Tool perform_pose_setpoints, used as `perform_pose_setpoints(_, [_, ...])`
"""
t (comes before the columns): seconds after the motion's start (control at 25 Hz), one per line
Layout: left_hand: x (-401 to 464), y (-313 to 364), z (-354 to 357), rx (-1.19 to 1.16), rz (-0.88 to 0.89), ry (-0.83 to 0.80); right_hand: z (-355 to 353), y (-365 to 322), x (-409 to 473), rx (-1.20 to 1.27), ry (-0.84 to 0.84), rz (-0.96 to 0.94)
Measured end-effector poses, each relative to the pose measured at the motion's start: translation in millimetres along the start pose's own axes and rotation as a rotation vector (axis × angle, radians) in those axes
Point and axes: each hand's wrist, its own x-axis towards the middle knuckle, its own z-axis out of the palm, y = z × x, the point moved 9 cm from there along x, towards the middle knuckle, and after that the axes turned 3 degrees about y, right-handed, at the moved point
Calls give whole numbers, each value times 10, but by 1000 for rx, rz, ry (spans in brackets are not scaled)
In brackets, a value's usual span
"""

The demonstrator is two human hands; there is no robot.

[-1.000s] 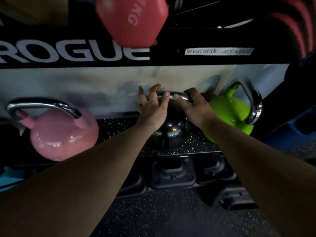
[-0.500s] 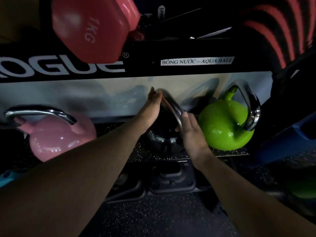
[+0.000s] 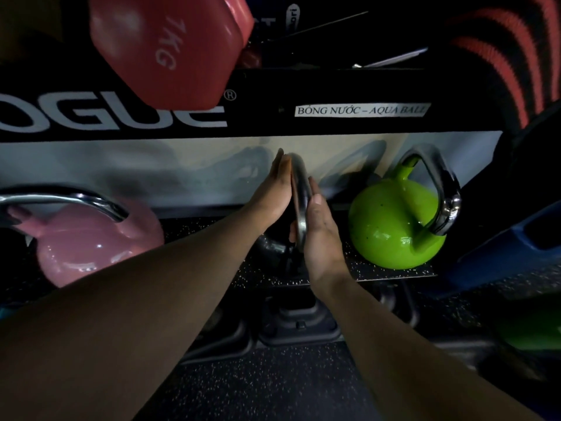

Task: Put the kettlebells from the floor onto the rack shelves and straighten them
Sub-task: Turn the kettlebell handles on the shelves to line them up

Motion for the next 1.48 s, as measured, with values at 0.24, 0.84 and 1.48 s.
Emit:
perform_pose_setpoints(0.24, [25, -10, -37, -31, 12, 54, 63, 64, -12, 91, -1, -11])
perform_pose_setpoints(0.84, [-46, -68, -96, 101, 0, -5, -40, -80, -78, -98, -56, -28])
perform_pose_setpoints(1.48, [-1154, -204, -2497, 948, 255, 505, 866, -778, -677, -1041, -22, -618])
